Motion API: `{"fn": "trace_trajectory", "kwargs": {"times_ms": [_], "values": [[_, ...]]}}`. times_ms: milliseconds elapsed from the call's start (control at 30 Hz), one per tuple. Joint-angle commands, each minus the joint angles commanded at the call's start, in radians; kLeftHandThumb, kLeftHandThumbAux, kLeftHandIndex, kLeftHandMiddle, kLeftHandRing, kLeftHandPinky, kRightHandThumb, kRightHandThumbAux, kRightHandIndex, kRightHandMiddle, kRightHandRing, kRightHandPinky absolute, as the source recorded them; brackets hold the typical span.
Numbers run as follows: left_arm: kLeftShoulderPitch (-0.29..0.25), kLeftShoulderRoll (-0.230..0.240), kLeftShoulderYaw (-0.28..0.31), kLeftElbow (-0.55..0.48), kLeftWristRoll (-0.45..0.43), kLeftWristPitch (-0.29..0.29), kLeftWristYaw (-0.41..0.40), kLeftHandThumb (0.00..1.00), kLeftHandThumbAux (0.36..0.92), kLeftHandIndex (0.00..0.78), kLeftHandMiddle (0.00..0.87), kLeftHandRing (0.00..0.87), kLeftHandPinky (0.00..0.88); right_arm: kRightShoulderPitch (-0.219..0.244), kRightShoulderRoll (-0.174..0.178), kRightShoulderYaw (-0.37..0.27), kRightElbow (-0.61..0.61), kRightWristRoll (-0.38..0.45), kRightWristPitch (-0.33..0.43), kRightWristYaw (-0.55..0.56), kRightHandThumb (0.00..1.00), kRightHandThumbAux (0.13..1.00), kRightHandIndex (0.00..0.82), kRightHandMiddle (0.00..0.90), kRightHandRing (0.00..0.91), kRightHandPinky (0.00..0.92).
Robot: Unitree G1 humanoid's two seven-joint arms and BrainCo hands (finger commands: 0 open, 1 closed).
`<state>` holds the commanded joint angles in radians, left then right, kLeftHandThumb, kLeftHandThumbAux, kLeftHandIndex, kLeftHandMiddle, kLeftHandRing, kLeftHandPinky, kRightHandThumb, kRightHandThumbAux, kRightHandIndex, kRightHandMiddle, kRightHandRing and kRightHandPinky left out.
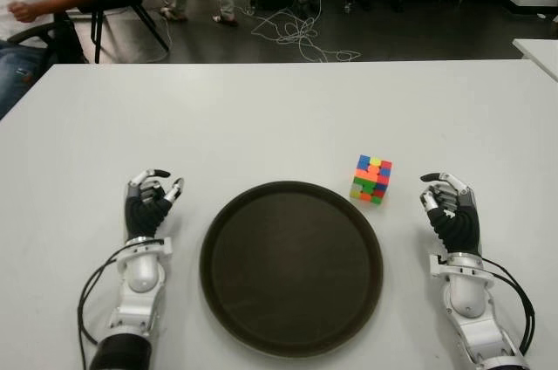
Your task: Pick up the Rubik's Cube and put it in the plate
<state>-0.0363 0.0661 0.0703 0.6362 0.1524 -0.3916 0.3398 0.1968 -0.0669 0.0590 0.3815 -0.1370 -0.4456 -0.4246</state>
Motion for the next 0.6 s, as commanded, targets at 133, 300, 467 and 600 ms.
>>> {"fn": "trace_trajectory", "kwargs": {"times_ms": [133, 300, 467, 600], "values": [[0.003, -0.002, 0.001, -0.005, -0.003, 0.001, -0.004, 0.704, 0.709, 0.442, 0.814, 0.829, 0.823, -0.001, 0.002, -0.001, 0.001, -0.004, 0.002, -0.007, 0.688, 0.727, 0.437, 0.79, 0.816, 0.818], [0.006, -0.002, 0.001, -0.011, 0.002, 0.009, 0.005, 0.704, 0.709, 0.442, 0.816, 0.829, 0.822, -0.001, 0.001, -0.001, 0.0, -0.007, -0.001, -0.013, 0.687, 0.726, 0.438, 0.793, 0.819, 0.825], [0.006, -0.004, 0.001, -0.018, 0.004, 0.03, 0.007, 0.704, 0.709, 0.442, 0.815, 0.827, 0.819, 0.002, -0.004, 0.003, -0.002, -0.014, -0.006, -0.015, 0.688, 0.727, 0.437, 0.788, 0.814, 0.816], [0.005, -0.005, 0.002, -0.021, 0.001, 0.039, 0.003, 0.703, 0.709, 0.442, 0.814, 0.827, 0.82, 0.001, -0.007, 0.005, -0.002, -0.02, -0.002, -0.015, 0.686, 0.727, 0.437, 0.787, 0.812, 0.81]]}}
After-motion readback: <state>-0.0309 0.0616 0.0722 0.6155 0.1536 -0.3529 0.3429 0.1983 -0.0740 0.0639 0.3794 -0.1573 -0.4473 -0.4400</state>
